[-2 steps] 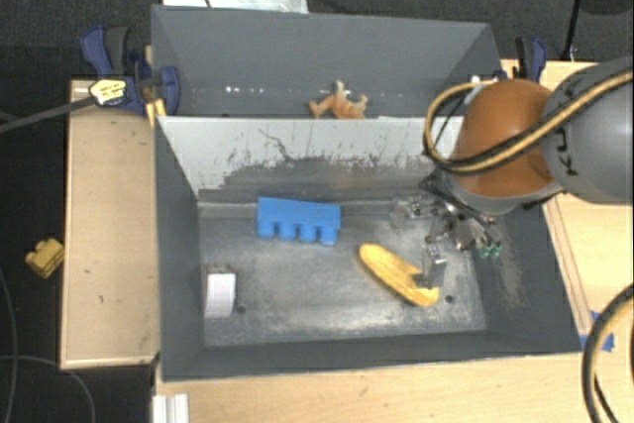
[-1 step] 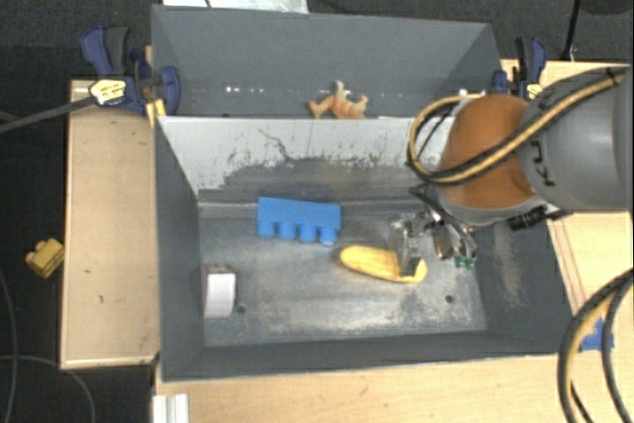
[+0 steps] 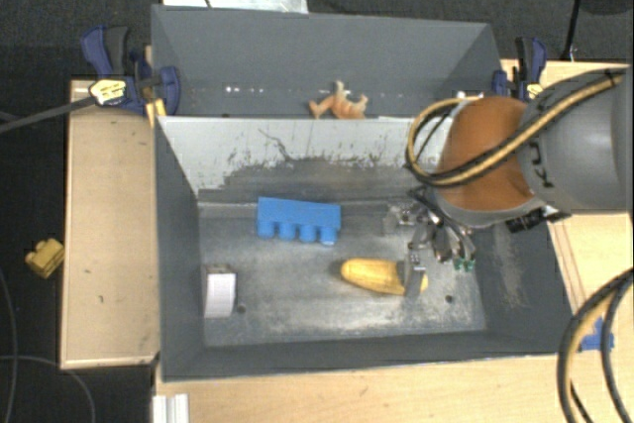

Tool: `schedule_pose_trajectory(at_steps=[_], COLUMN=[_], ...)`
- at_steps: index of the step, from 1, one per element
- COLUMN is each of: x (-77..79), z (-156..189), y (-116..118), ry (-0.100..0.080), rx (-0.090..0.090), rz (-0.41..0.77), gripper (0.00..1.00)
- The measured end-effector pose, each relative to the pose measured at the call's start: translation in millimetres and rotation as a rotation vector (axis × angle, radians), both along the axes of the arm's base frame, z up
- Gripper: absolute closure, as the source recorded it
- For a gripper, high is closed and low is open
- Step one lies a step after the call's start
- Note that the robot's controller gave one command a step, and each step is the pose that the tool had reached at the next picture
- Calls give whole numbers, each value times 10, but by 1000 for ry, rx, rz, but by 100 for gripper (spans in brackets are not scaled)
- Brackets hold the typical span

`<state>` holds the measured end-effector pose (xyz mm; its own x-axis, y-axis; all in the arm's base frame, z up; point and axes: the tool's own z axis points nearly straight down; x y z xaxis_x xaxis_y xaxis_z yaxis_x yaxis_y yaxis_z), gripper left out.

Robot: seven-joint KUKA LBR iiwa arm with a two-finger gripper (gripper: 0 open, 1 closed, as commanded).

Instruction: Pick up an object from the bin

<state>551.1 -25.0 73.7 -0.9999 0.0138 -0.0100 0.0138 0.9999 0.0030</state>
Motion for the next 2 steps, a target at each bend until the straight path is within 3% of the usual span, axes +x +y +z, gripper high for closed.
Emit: schedule_pose_trajectory(at_steps=[1,2], x=[-3,-118], z=[-2,-4], y=[2,-4], ry=[1,0], rx=[0,1], rz=[1,-52], gripper=[0,0])
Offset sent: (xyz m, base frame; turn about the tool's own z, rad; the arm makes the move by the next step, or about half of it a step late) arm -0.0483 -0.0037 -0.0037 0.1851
